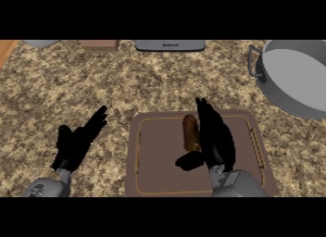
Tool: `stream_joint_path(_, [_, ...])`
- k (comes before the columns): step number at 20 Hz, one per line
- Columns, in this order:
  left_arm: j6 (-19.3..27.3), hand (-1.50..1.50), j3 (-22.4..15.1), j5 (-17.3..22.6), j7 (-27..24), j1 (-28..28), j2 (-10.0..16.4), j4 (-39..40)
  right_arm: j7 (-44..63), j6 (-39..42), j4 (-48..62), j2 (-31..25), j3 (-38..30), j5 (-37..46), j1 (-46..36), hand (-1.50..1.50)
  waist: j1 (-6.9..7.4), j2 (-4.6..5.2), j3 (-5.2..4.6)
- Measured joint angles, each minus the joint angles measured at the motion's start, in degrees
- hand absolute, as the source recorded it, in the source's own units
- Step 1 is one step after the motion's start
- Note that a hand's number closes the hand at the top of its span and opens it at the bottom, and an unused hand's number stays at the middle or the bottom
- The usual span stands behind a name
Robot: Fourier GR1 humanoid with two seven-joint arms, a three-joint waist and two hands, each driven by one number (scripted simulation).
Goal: Pick the sweet potato from the tray and place it in the pot
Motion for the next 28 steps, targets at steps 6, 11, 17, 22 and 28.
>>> stream_joint_path(6, [-1.21, 0.00, 1.38, -1.12, -0.69, -0.23, -0.96, 1.21, -7.83, -5.79, 4.01, 1.64, -2.70, -4.09, 3.03, -1.50, 0.07, 0.01, -0.01])
stream_joint_path(11, [-1.63, 0.00, 2.21, -1.84, 0.99, 1.22, -1.65, -1.62, -15.77, -8.18, 9.53, 1.94, -6.65, -8.81, 3.93, -1.50, 0.15, 0.02, 0.00])
stream_joint_path(17, [-2.59, 0.00, 2.70, -3.29, 1.89, 1.35, -2.88, -2.30, -22.88, -9.54, 16.71, 0.82, -6.98, -9.89, 2.23, 1.50, 0.23, -0.49, -0.27])
stream_joint_path(22, [-3.27, 0.00, 3.67, -3.69, 2.06, 0.17, -3.51, -1.03, -31.55, -11.36, 20.46, 0.90, -9.36, -11.47, 1.96, 1.50, 0.14, -1.14, -0.57])
stream_joint_path(28, [-3.71, 0.00, 4.51, -4.45, 1.48, 0.37, -3.66, -0.81, -40.55, -11.51, 20.54, -0.56, -11.30, -16.68, 3.39, 1.50, 0.27, -1.14, -0.49])
